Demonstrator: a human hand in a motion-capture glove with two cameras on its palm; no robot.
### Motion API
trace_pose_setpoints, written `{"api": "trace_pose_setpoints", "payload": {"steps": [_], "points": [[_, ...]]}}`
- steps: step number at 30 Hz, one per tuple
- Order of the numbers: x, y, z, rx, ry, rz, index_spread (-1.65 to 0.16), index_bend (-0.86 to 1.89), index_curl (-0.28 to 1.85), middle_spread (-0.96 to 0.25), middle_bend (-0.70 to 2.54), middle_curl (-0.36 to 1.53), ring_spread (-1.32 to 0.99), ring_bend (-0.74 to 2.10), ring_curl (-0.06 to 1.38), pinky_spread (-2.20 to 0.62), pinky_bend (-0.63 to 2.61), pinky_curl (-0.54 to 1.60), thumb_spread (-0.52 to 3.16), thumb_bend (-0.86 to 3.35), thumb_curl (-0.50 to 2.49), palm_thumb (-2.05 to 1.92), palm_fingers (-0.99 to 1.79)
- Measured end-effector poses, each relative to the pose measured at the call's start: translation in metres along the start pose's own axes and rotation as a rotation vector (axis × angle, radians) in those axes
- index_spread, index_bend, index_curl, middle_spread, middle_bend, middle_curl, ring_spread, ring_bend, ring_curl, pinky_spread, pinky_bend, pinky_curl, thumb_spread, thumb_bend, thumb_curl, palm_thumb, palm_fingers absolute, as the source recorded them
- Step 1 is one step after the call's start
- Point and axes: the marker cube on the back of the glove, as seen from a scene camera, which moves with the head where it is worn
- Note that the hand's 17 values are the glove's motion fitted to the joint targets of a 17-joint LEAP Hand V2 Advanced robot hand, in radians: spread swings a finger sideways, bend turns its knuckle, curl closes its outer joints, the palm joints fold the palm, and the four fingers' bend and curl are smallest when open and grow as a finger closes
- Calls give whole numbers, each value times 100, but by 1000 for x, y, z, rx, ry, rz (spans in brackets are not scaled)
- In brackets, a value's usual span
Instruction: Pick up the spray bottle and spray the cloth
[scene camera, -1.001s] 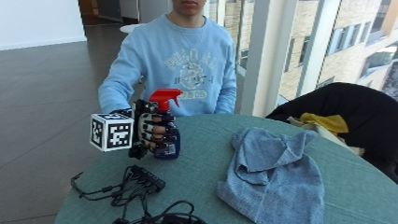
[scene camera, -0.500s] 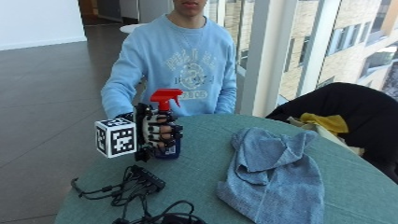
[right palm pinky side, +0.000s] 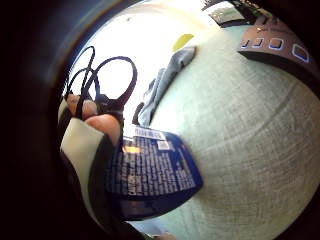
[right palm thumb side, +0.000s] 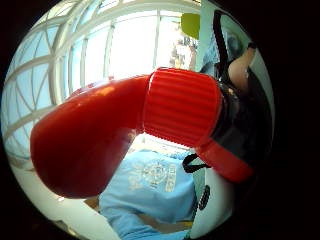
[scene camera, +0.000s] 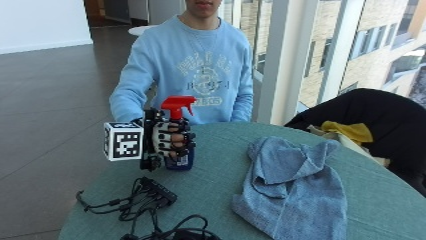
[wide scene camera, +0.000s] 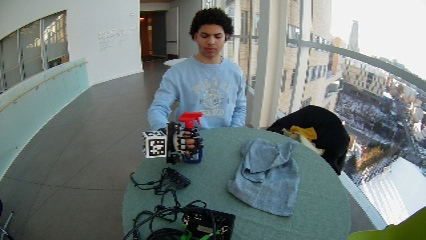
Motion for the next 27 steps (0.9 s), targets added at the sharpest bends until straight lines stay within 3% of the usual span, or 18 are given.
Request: {"api": "trace_pose_setpoints", "payload": {"steps": [10,27], "points": [[-20,-10,-1,18,123,1,-28,14,34,-10,28,44,-13,48,38,1,24,37,68,-3,55,98,121],[-72,-82,2,-40,472,61,-27,15,37,-10,30,44,-12,51,38,-2,28,38,59,-3,61,98,121]]}}
